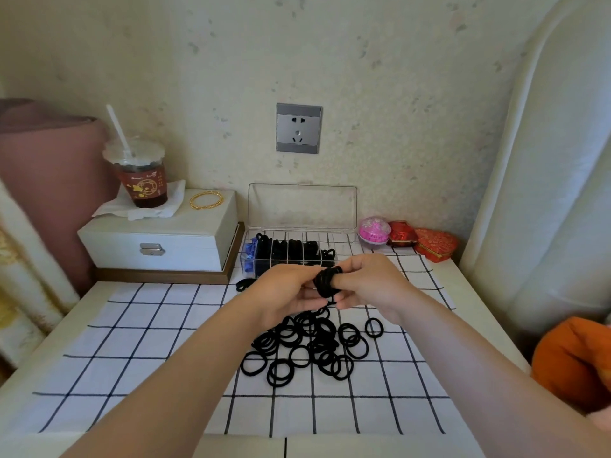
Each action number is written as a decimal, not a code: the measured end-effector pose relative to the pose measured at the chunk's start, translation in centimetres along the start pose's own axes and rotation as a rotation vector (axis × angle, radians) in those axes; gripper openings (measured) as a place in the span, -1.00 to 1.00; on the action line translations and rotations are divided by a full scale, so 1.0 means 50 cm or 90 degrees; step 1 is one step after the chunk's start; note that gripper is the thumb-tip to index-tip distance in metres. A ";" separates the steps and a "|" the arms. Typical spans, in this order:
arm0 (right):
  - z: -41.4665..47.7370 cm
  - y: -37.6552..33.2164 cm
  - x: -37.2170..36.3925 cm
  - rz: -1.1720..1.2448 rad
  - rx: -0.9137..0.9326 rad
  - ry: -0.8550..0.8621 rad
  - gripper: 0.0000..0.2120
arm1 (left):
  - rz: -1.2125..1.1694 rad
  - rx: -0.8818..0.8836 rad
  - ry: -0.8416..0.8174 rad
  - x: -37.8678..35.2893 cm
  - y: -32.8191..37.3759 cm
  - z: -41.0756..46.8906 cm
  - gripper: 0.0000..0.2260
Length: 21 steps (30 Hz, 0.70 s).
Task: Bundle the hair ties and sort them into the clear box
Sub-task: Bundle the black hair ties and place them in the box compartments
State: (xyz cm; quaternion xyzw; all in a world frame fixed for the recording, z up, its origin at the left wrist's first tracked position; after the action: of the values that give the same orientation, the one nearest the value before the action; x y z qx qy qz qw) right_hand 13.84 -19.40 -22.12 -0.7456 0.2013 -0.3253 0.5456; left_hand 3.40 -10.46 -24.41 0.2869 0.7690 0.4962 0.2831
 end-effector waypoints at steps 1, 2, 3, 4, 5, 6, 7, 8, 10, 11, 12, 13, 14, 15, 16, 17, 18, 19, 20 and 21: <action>0.003 0.003 0.002 -0.006 0.001 0.018 -0.92 | -0.030 0.012 -0.005 -0.001 0.001 0.000 -0.76; 0.006 0.005 0.004 -0.013 0.004 0.035 -0.92 | -0.042 0.013 -0.015 -0.003 0.003 -0.001 -0.74; 0.009 0.005 0.004 -0.023 0.011 0.047 -0.92 | -0.027 0.002 -0.031 -0.005 0.004 -0.001 -0.74; 0.011 0.005 0.003 -0.038 0.020 0.055 -0.92 | 0.007 -0.016 -0.048 -0.006 0.005 0.000 -0.75; 0.013 0.004 0.000 -0.055 0.032 0.061 -0.91 | 0.043 -0.034 -0.059 -0.007 0.005 0.000 -0.75; 0.014 0.003 -0.003 -0.072 0.043 0.062 -0.90 | 0.070 -0.045 -0.059 -0.004 0.005 0.002 -0.74; 0.015 0.002 -0.006 -0.083 0.051 0.058 -0.88 | 0.085 -0.048 -0.052 0.000 0.003 0.005 -0.74; 0.015 0.002 -0.009 -0.090 0.056 0.050 -0.87 | 0.092 -0.047 -0.044 0.005 0.002 0.007 -0.74; 0.015 0.003 -0.012 -0.092 0.055 0.025 -0.87 | 0.101 -0.045 -0.030 0.011 -0.001 0.010 -0.76; 0.014 0.004 -0.012 -0.085 0.050 0.008 -0.87 | 0.101 -0.045 -0.025 0.012 -0.001 0.012 -0.77; 0.014 0.005 -0.012 -0.074 0.042 -0.009 -0.85 | 0.098 -0.046 -0.019 0.013 -0.001 0.013 -0.78; 0.014 0.005 -0.011 -0.057 0.032 -0.023 -0.80 | 0.093 -0.049 -0.009 0.015 0.001 0.015 -0.78; 0.014 0.007 -0.009 -0.036 0.017 -0.033 -0.74 | 0.088 -0.054 0.002 0.018 0.003 0.017 -0.79; 0.015 0.010 -0.007 -0.010 -0.003 -0.041 -0.67 | 0.082 -0.059 0.011 0.021 0.007 0.017 -0.79; 0.014 0.013 -0.007 0.014 -0.023 -0.051 -0.61 | 0.076 -0.063 0.012 0.022 0.010 0.017 -0.79; 0.013 0.015 -0.009 0.031 -0.041 -0.069 -0.58 | 0.073 -0.068 0.009 0.022 0.014 0.014 -0.79; 0.009 0.016 -0.014 0.040 -0.052 -0.096 -0.59 | 0.076 -0.077 0.008 0.022 0.018 0.012 -0.80; 0.008 0.016 -0.020 0.047 -0.055 -0.122 -0.64 | 0.085 -0.088 0.020 0.024 0.022 0.011 -0.80; 0.006 0.015 -0.024 0.058 -0.056 -0.136 -0.71 | 0.098 -0.100 0.047 0.029 0.026 0.012 -0.79; 0.006 0.013 -0.026 0.074 -0.057 -0.136 -0.78 | 0.109 -0.110 0.083 0.036 0.029 0.014 -0.79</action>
State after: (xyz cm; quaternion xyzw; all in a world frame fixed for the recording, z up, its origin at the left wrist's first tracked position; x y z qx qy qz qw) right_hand 13.19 -18.54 -23.15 -0.7868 0.1995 -0.2028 0.5477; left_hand 2.93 -8.23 -23.60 0.2929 0.7127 0.6008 0.2128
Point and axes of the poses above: each hand's wrist, its own z-axis towards the middle knuckle, its own x-axis out of the back of the hand, y = z × x, the point moved 7 cm from there along z, towards the middle knuckle, and after that the axes turned 11 degrees about y, right-handed, at the moved point
